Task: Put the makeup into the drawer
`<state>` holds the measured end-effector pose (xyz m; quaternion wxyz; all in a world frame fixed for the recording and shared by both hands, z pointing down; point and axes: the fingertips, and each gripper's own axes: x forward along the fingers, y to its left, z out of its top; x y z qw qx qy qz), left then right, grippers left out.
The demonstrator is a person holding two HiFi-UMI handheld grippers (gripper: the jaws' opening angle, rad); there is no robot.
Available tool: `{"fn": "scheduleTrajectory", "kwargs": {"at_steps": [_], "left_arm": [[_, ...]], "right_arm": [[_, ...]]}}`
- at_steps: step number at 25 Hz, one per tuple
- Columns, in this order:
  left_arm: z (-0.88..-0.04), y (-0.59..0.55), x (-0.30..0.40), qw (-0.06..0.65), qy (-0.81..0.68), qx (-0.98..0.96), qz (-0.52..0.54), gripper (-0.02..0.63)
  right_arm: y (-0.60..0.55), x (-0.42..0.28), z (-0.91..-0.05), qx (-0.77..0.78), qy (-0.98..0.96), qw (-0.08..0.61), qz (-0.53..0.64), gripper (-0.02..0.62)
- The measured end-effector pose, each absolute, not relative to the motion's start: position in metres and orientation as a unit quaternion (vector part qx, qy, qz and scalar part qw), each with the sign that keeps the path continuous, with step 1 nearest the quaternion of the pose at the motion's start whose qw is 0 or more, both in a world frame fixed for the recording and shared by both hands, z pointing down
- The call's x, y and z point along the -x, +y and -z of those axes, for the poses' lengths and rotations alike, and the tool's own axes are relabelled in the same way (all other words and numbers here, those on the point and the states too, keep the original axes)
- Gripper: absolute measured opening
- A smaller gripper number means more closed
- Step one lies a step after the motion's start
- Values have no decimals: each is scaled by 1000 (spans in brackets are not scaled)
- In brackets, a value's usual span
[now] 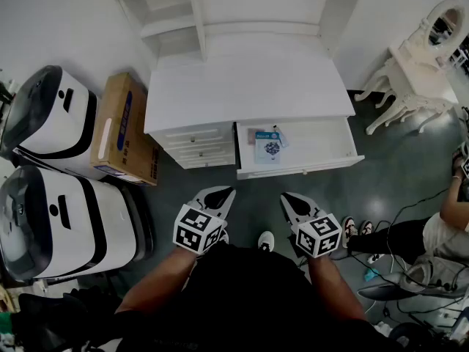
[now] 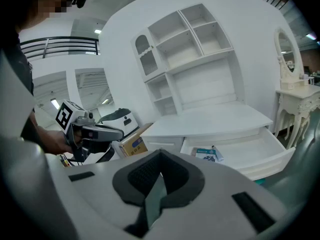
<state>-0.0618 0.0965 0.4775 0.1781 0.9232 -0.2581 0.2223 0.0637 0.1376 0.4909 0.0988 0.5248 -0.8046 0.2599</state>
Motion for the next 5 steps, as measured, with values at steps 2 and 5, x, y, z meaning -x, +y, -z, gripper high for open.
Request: {"fn": "scheduleTrajectory", "kwargs": {"at_steps": [2,5], "left_arm": [[-477,96,62,178,-259,-923,-222,11],[-477,95,62,178,-260,-923,-222,11]], "right_arm": [[138,-64,-491,-524,-805,100,-260,26],[137,-65,-491,-524,-804,101,-261,26]]}}
